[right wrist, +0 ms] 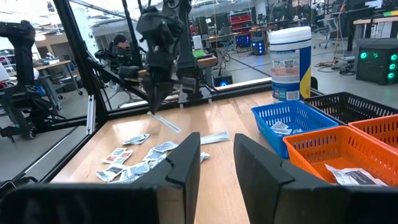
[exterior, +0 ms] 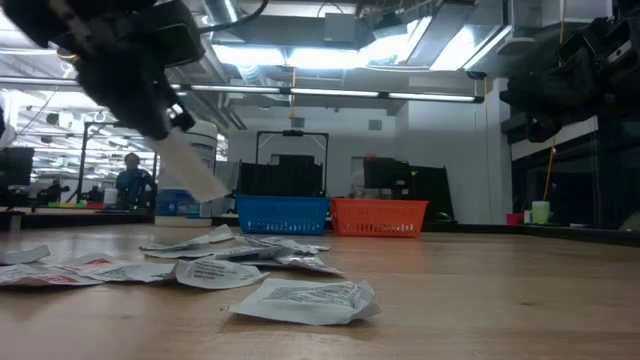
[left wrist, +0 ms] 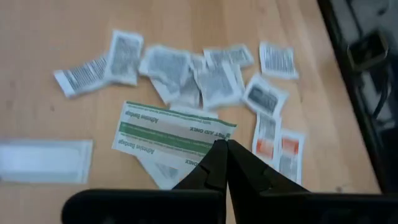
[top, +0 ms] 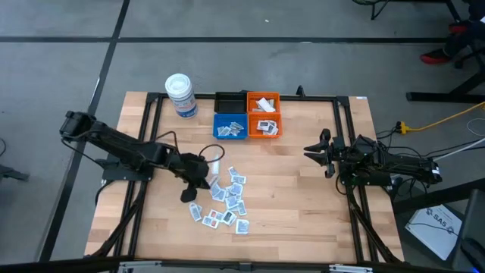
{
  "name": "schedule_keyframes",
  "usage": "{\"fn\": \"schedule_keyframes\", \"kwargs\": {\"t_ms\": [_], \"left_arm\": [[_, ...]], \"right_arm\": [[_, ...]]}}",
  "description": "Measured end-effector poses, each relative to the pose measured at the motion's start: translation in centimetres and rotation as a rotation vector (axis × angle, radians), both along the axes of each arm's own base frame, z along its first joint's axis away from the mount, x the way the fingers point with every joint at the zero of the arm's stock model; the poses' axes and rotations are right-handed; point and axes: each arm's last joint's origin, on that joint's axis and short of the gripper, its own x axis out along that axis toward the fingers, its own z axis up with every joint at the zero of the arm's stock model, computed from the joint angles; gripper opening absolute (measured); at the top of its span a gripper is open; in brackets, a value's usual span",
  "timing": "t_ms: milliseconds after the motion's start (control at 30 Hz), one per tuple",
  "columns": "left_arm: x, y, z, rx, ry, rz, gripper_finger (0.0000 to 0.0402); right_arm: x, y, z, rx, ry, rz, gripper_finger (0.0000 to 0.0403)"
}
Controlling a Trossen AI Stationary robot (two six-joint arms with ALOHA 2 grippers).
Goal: Pick & Place First Aid Supplies
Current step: Put the bandage pack into the top orange bin
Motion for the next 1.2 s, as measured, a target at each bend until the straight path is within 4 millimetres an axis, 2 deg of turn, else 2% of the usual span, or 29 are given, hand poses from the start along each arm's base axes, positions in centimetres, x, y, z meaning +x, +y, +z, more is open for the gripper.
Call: {"fn": "schedule_keyframes", "kwargs": {"t_ms": [533, 767, 867, 967, 1200], "left_arm": [[1.7, 2.4, 1.9, -0.087, -0.226, 0.092, 0.0001], [2.0, 3.7, 2.3, -0.053, -0.265, 0.119, 0.0001], [2.4, 4.4, 3.1, -0.024, -0.297, 0.126, 0.0001], [3.3, 5.1, 4.1, 0.007, -0.325, 0.136, 0.0001], [7.0, 7.5, 5.7, 0.053, -0.347, 0.14, 0.0001]], "right_arm": [[0.0, 0.0, 0.0, 0.0, 0.0, 0.0, 0.01], [0.0, 0.0, 0.0, 0.0, 0.0, -0.001, 0.01], [0.0, 0.0, 0.0, 0.0, 0.0, 0.0, 0.01], [0.0, 0.0, 0.0, 0.0, 0.0, -0.001, 0.01], [0.0, 0.0, 0.0, 0.0, 0.0, 0.0, 0.01]]}}
